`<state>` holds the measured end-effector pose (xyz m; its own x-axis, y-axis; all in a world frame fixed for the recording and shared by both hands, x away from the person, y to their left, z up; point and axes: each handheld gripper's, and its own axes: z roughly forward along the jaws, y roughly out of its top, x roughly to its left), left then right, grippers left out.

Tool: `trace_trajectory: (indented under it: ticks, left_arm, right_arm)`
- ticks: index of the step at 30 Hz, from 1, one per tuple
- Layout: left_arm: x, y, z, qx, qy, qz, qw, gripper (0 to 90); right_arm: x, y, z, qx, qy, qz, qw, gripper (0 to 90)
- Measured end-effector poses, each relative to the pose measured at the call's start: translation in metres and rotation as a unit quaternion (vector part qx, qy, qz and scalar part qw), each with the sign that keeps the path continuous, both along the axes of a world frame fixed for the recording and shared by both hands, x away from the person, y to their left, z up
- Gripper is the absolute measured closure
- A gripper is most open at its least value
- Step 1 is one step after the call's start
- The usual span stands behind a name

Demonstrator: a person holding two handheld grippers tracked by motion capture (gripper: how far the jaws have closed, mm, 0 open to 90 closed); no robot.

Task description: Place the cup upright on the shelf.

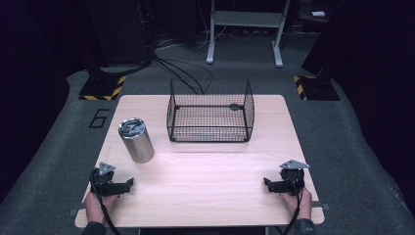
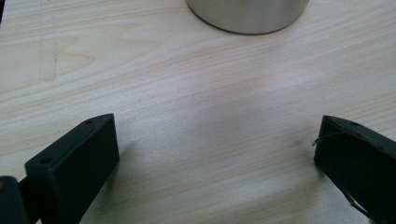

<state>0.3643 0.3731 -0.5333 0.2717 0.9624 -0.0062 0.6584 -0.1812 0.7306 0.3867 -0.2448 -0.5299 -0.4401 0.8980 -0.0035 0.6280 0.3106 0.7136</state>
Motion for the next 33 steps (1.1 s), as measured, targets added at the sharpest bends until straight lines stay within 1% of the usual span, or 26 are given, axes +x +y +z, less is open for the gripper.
trace_trajectory:
  ticks: [1,4,5,6,7,8,9,10,12,13,14,15,18,19,20,21,22,23,24,25,27,31,32,33]
  left_arm:
    - [0.0,0.0,0.0,0.001,0.0,0.001,1.0,0.0]
    - [0.001,-0.002,0.0,-0.002,0.003,0.014,0.9999,0.0]
    - [0.001,-0.004,0.001,-0.004,0.006,0.024,0.9997,0.0]
    - [0.001,-0.004,0.001,-0.004,0.006,0.024,0.9997,0.0]
    - [0.002,-0.005,0.0,-0.002,0.002,0.03,0.9995,0.0]
    - [0.002,-0.005,0.0,0.002,0.002,0.03,0.9995,0.0]
    - [0.002,-0.005,0.001,0.001,0.006,0.029,0.9996,0.0]
    - [0.002,-0.005,0.0,0.001,0.002,0.031,0.9995,0.0]
    - [0.001,-0.005,0.0,0.001,0.002,0.032,0.9995,0.0]
    - [0.002,-0.005,0.001,0.004,0.001,0.028,0.9996,0.0]
    - [0.002,-0.005,0.001,0.004,0.001,0.028,0.9996,0.0]
    - [0.002,-0.004,0.001,0.003,0.006,0.024,0.9997,0.0]
    - [0.001,-0.004,0.002,0.001,0.008,0.02,0.9998,0.0]
    - [0.001,-0.005,0.002,-0.005,0.003,0.019,0.9998,0.0]
    - [0.001,-0.005,0.002,-0.011,0.005,0.017,0.9998,0.0]
    - [0.001,-0.005,0.003,-0.01,0.002,0.014,0.9998,0.0]
    - [0.001,-0.005,0.004,-0.015,0.002,0.014,0.9998,0.0]
    - [0.001,-0.005,0.005,-0.017,-0.004,0.015,0.9997,0.0]
    - [0.001,-0.005,0.007,-0.024,-0.002,0.014,0.9996,0.0]
    - [0.001,-0.005,0.008,-0.023,-0.005,0.013,0.9996,0.0]
    - [0.001,-0.007,0.012,-0.032,-0.011,0.013,0.9993,0.0]
    - [0.002,-0.008,0.022,-0.041,-0.018,0.007,0.999,0.0]
    - [0.003,-0.008,0.024,-0.039,-0.022,0.003,0.999,0.0]
    - [0.003,-0.008,0.027,-0.041,-0.023,0.002,0.9989,0.0]
  right_arm:
    - [0.0,0.0,0.0,0.0,0.0,0.0,1.0,0.0]
    - [0.0,0.0,0.0,0.001,-0.001,-0.001,1.0,0.0]
    - [0.0,0.0,0.0,0.0,0.0,0.0,1.0,0.0]
    - [0.0,0.0,0.0,0.0,0.0,0.0,1.0,0.0]
    - [0.0,0.0,0.0,0.002,0.0,-0.002,1.0,0.0]
    - [0.0,0.0,0.0,0.002,0.0,-0.002,1.0,0.0]
    - [0.0,0.0,0.0,0.002,0.0,-0.002,1.0,0.0]
    - [0.0,0.0,0.0,0.002,0.0,-0.002,1.0,0.0]
    - [0.0,0.0,0.0,0.002,0.0,-0.003,1.0,0.0]
    - [0.0,0.001,0.0,0.002,0.0,-0.004,1.0,0.0]
    - [0.0,0.001,0.0,0.002,0.0,-0.004,1.0,0.0]
    - [0.0,0.001,0.0,0.002,0.0,-0.004,1.0,0.0]
    - [0.0,0.001,0.0,0.002,0.0,-0.004,1.0,0.0]
    - [0.0,0.0,0.0,0.002,0.0,-0.004,1.0,0.0]
    - [0.0,0.0,0.0,0.002,0.0,-0.004,1.0,0.0]
    - [0.0,0.001,0.0,0.002,0.0,-0.004,1.0,0.0]
    - [0.0,0.001,0.0,0.002,0.0,-0.004,1.0,0.0]
    - [0.0,0.001,0.0,0.002,0.0,-0.004,1.0,0.0]
    - [0.0,0.001,0.0,0.002,0.0,-0.004,1.0,0.0]
    - [0.0,0.001,0.0,0.002,0.0,-0.005,1.0,0.0]
    - [0.0,0.001,0.0,0.002,0.0,-0.005,1.0,0.0]
    - [0.0,0.0,0.0,0.001,-0.001,-0.003,1.0,0.0]
    - [0.0,0.001,0.0,0.002,0.0,-0.005,1.0,0.0]
    - [0.0,0.001,0.0,0.002,0.0,-0.005,1.0,0.0]
